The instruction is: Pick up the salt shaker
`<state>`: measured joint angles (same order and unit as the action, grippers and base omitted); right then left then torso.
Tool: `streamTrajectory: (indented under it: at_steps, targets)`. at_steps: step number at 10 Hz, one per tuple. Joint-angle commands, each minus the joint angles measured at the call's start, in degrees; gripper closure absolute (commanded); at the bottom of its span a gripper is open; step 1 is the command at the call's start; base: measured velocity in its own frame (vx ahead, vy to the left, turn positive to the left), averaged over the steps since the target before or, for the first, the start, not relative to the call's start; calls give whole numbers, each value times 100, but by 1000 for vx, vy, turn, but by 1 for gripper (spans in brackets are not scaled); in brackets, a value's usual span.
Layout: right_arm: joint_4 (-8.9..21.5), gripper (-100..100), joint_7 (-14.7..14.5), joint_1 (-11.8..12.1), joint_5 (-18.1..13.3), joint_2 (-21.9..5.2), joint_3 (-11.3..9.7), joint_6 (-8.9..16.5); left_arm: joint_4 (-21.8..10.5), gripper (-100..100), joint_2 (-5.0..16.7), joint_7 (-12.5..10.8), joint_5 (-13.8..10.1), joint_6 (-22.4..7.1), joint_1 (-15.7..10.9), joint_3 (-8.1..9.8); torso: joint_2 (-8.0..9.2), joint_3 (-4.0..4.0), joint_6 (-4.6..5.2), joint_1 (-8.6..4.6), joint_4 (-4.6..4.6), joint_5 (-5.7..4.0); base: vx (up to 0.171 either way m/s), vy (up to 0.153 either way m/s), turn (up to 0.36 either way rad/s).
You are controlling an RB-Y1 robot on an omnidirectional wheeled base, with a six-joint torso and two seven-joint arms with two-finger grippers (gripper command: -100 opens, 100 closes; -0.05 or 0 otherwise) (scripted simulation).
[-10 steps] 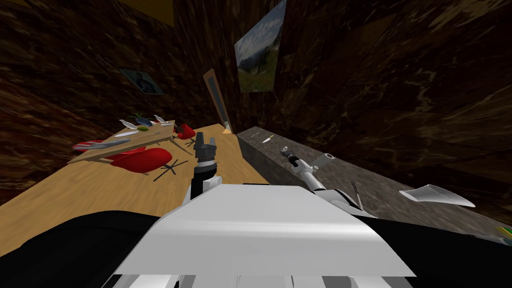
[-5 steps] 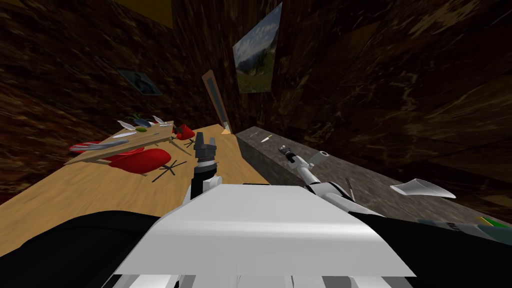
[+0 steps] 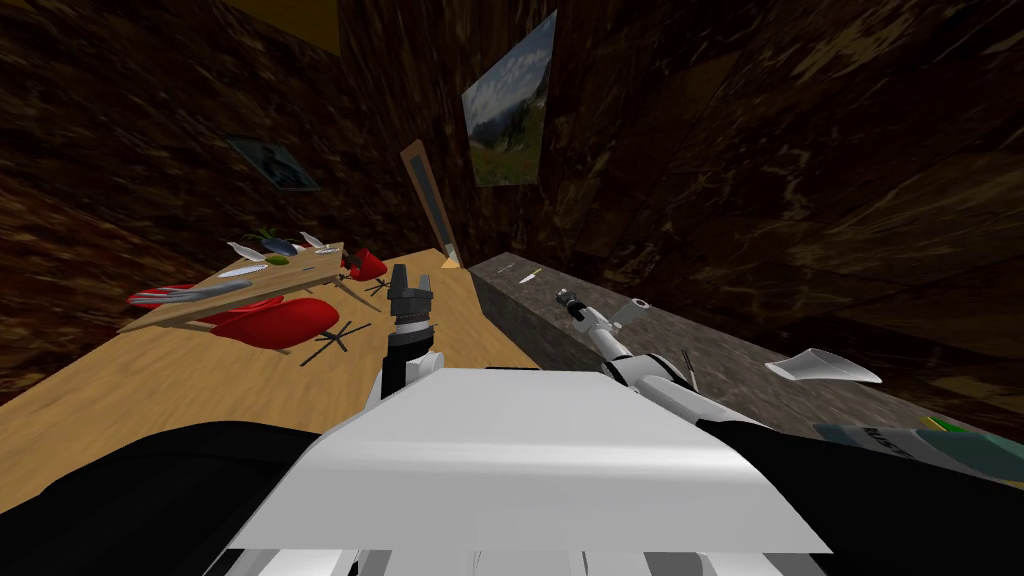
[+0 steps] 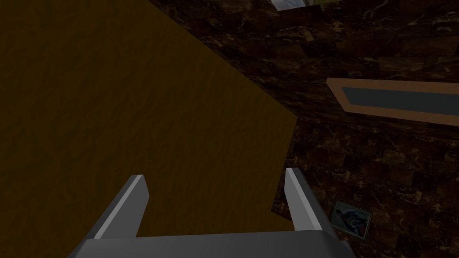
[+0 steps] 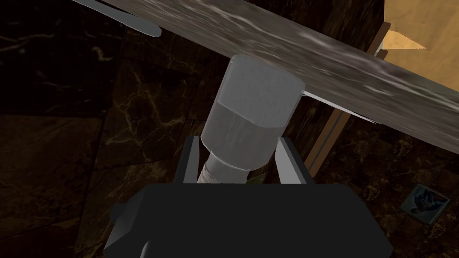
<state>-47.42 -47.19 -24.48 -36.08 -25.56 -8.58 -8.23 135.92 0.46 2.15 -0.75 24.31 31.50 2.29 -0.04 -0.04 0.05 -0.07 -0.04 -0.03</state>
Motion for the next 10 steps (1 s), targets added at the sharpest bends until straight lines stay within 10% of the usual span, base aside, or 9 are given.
streamTrajectory:
  at_steps: [1, 4, 5, 6, 10]
  targets:
    - [0, 100, 0, 0, 0, 0, 0, 0, 0, 0, 0, 0, 0, 0, 0, 0, 0, 0, 0, 0, 0, 0, 0, 0, 0]
    - [-2, 100, 16, -2, 9, 6, 5, -4, 0, 0, 0, 0, 0, 0, 0, 0, -4, -3, -1, 11, -3, 8, 0, 0, 0]
    - [-2, 0, 16, -2, 9, 7, 5, -4, 0, 0, 0, 0, 0, 0, 0, 0, -4, -3, 0, 11, -2, 8, 0, 0, 0]
    - [-288, 100, 95, 285, -36, -93, 214, -118, 0, 0, 0, 0, 0, 0, 0, 0, -4, -3, 0, 11, -3, 8, 67, 34, 100]
    - [-669, 100, 209, 866, -73, -190, 402, -189, 0, 0, -1, 0, 0, 0, 1, 0, -31, -21, 0, 27, -13, 6, 66, 49, 45]
